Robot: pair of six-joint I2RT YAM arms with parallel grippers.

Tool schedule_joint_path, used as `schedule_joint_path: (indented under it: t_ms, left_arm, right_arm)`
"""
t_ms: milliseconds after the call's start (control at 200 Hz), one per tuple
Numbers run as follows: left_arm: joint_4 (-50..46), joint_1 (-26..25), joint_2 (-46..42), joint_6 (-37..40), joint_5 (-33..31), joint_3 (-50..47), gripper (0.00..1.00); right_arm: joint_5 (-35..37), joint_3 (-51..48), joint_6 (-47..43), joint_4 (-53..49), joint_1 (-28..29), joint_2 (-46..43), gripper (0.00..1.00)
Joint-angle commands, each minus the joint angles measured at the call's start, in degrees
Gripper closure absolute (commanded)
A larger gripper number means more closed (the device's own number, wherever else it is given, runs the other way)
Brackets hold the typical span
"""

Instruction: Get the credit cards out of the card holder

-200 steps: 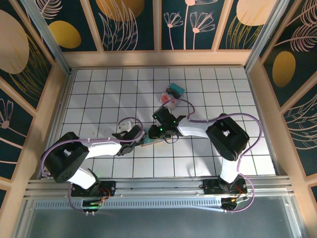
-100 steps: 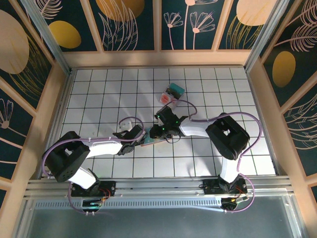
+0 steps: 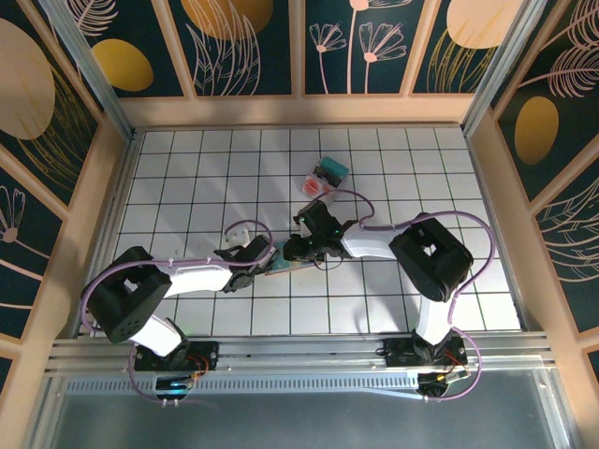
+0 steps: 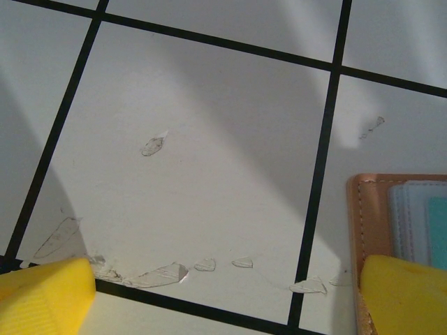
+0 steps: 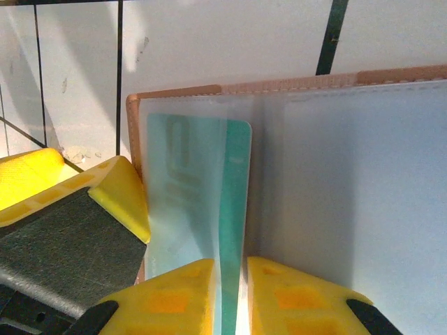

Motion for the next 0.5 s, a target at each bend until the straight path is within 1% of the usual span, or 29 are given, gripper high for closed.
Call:
schedule_joint_path:
  t_ms: [0,255,490]
  left_arm:
    - [-0.23,0.71,4.25,0.57,4.99,-1.34,0.01]
    - [-0.25,0.66,4.33,0.81,5.03,-1.19,0.01]
    - [0.01,0.71,4.68,1.01,5.39,-0.82,0.01]
  right_arm:
    - [-2.53,0.3,0.35,3.82,-0.09,-3.01,0.81]
    - [-1.45,0.31,0.1,3.62,-0.21,-3.17,0.8]
    - [-3.41,0.36,1.13,6.06,-0.25,-1.86,0.8]
